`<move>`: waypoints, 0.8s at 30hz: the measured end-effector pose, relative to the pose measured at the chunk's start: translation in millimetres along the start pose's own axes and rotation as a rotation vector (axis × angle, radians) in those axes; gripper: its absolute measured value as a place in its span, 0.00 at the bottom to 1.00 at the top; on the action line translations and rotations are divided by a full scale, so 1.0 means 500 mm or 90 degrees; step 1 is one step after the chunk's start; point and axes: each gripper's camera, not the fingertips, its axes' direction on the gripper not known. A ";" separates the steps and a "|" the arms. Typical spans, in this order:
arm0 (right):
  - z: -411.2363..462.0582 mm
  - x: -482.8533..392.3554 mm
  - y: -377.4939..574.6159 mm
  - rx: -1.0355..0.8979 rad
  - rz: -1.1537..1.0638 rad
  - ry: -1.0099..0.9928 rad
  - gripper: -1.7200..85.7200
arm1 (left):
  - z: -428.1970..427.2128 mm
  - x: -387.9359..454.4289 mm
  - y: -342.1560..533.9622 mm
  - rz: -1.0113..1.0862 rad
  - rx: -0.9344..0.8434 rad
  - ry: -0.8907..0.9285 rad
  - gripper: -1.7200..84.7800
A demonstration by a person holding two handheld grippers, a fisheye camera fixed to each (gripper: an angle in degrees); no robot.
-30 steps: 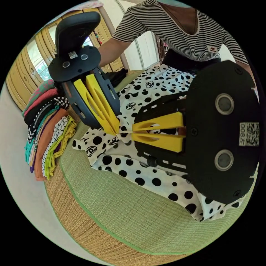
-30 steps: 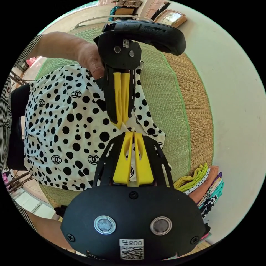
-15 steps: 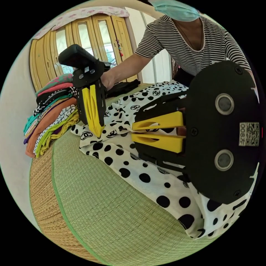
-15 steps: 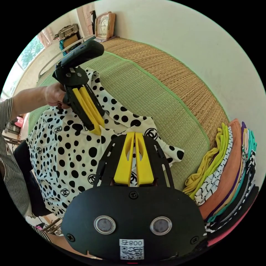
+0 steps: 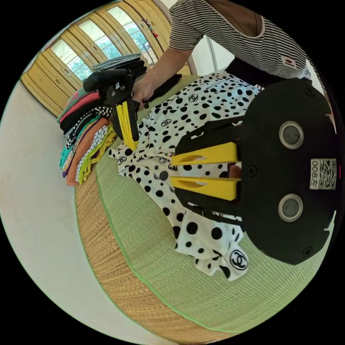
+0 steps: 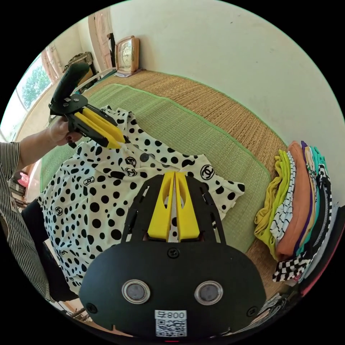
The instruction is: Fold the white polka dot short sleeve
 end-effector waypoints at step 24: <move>-0.094 0.030 0.036 0.047 0.053 -0.089 0.03 | 0.029 0.063 0.100 -0.115 0.079 -0.145 0.04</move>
